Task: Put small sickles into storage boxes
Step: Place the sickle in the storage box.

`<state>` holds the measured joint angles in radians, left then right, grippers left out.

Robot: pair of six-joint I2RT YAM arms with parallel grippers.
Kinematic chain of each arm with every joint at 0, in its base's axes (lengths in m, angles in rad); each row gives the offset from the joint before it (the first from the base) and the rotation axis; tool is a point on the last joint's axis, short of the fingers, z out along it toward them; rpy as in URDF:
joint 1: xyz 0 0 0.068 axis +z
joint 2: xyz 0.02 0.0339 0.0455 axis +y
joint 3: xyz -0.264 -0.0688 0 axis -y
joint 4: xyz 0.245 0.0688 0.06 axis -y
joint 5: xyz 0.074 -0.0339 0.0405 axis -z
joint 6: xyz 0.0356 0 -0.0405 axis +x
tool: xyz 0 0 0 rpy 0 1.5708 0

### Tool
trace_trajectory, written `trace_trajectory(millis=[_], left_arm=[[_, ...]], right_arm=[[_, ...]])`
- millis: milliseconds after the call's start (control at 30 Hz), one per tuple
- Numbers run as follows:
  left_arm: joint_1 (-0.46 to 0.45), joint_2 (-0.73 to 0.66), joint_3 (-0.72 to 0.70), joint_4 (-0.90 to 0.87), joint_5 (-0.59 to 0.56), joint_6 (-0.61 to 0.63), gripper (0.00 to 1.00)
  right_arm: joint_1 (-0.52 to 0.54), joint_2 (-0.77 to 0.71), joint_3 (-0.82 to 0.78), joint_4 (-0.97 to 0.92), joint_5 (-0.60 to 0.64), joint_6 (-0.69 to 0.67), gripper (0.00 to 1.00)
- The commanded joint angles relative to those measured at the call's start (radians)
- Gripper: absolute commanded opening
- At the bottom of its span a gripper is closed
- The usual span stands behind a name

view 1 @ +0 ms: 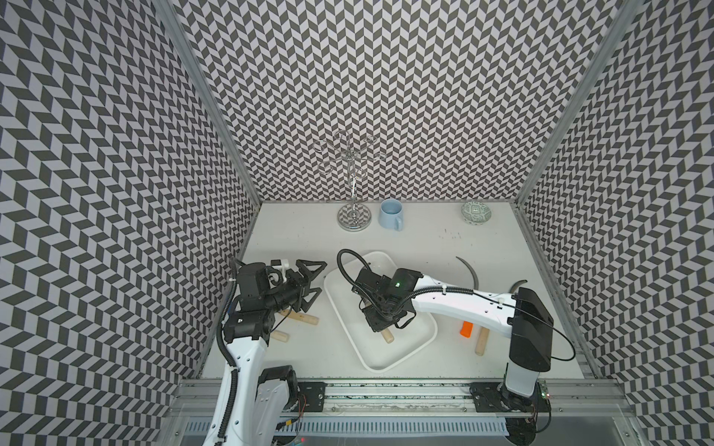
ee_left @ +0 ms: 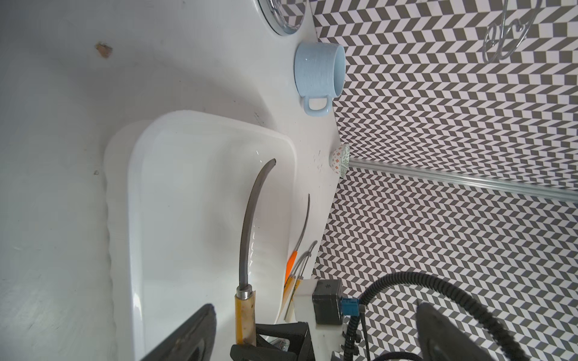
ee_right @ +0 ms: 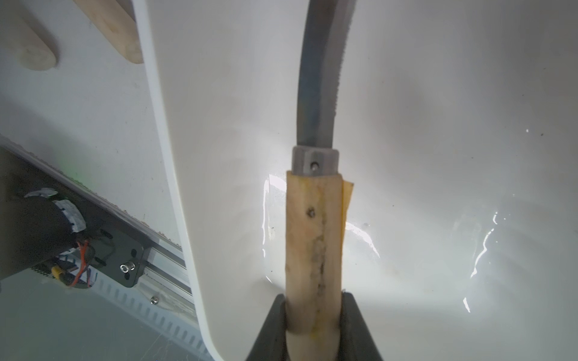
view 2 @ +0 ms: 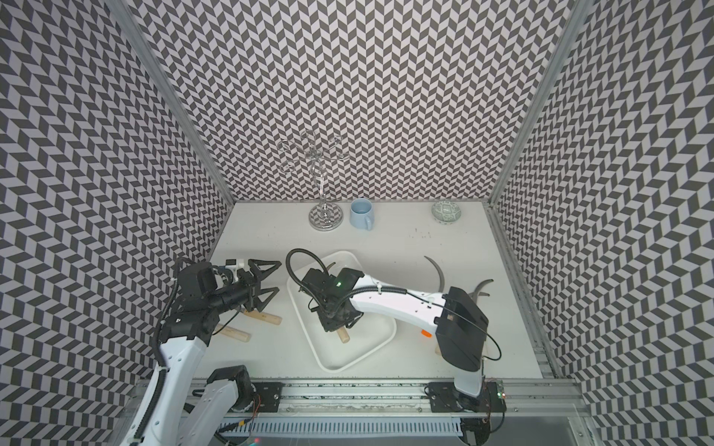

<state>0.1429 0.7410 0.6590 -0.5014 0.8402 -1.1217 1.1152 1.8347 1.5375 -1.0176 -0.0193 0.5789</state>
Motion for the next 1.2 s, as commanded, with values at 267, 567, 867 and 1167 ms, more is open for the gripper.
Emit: trace_trajectory(millis=[267, 567, 867, 1167], left_arm=[[0.067, -0.035, -0.024, -0.083, 0.048, 0.018, 0.99], [0.073, -0.029, -0.011, -0.112, 0.052, 0.043, 0.99], [0.094, -0.025, -0.003, -0.142, 0.043, 0.057, 1.0], [0.105, -0.023, 0.015, -0.147, 0.039, 0.057, 0.99]], right_arm=[[0.022, 0.049, -0.012, 0.197, -0.068, 0.036, 0.0], [0.028, 0.057, -0.099, 0.268, -0.06, 0.036, 0.0], [0.03, 0.089, -0.131, 0.331, -0.023, -0.006, 0.0], [0.029, 0.143, -0.126, 0.381, -0.083, -0.005, 0.0]])
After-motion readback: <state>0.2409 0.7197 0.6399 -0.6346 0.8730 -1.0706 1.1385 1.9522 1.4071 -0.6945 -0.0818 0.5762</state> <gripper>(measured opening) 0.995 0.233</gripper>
